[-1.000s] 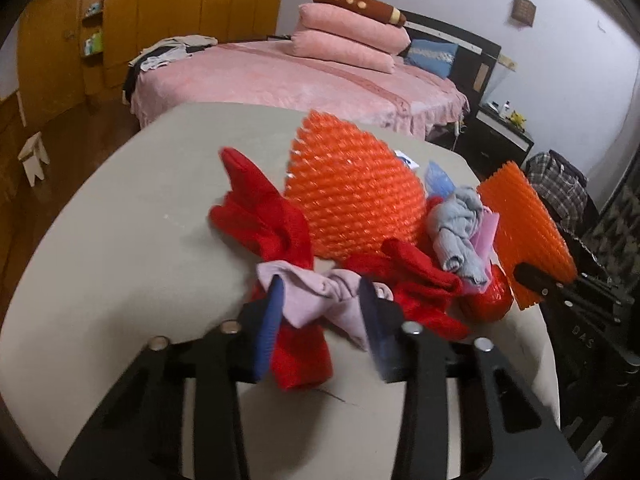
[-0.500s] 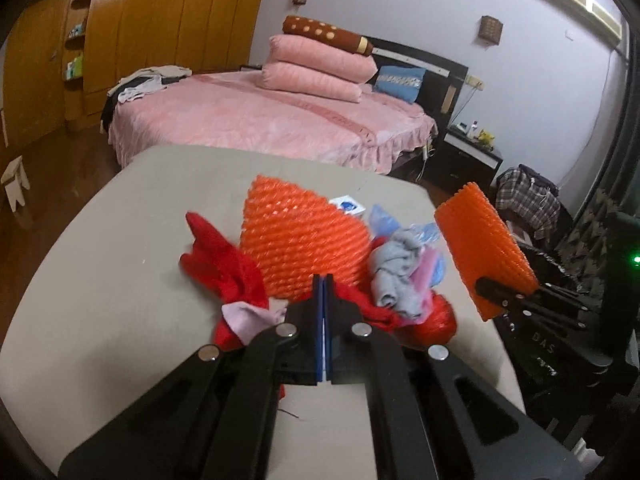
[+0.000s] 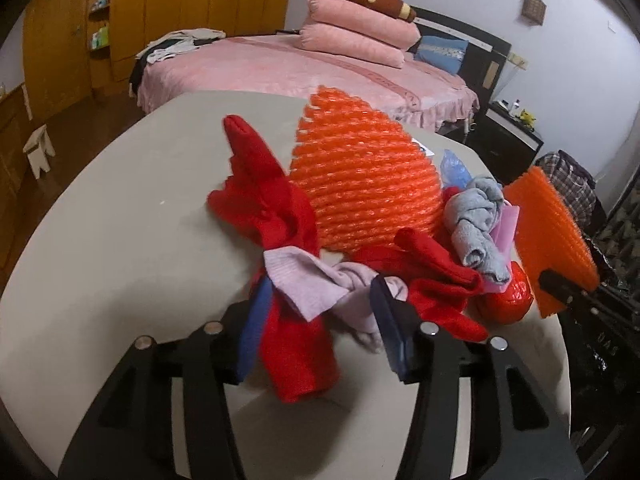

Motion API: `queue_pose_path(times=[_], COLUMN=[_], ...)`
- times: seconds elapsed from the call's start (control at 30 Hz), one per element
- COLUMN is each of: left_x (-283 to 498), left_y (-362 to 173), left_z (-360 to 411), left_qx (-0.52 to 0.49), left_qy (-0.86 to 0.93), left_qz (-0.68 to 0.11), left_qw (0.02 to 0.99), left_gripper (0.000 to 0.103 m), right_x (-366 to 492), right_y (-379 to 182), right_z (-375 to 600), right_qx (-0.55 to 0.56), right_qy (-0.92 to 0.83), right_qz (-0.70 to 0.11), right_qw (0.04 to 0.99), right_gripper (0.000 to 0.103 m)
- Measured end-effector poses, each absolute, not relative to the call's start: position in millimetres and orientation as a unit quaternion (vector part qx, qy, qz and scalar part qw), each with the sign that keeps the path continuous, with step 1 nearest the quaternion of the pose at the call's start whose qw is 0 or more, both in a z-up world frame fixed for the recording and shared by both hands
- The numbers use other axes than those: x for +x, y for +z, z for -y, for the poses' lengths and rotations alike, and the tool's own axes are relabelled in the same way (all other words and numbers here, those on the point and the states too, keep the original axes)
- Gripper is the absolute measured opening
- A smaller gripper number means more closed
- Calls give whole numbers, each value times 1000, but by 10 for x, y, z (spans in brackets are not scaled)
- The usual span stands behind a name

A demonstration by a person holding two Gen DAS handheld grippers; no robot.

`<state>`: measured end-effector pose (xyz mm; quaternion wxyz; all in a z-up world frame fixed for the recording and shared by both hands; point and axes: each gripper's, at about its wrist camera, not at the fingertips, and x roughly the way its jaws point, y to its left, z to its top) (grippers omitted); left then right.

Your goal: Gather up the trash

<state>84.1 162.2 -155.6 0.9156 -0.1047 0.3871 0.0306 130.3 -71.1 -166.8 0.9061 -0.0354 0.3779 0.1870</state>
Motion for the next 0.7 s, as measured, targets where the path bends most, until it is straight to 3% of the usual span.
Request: queue_pose_path(times=[0.07, 0.17, 0.7], left_x=[849, 796, 466], left_y=[-1540, -1467, -851], left_z=[-1582, -1546, -1113], left_qx=[-97, -92, -93], left_qy=[23, 16, -36], left_qz=[-384, -369, -290], left_qw=[918, 925, 952], left_gripper=[13, 7, 6], right_x=[1309, 1312, 1094], right_y=[-1686, -1682, -1335], right_z=[713, 714, 879], right_qx=[-36, -37, -25], right_qy=[186, 187, 202], right_qz=[-381, -381, -336], right_qw=[905, 905, 919], right_gripper=[11, 11, 11])
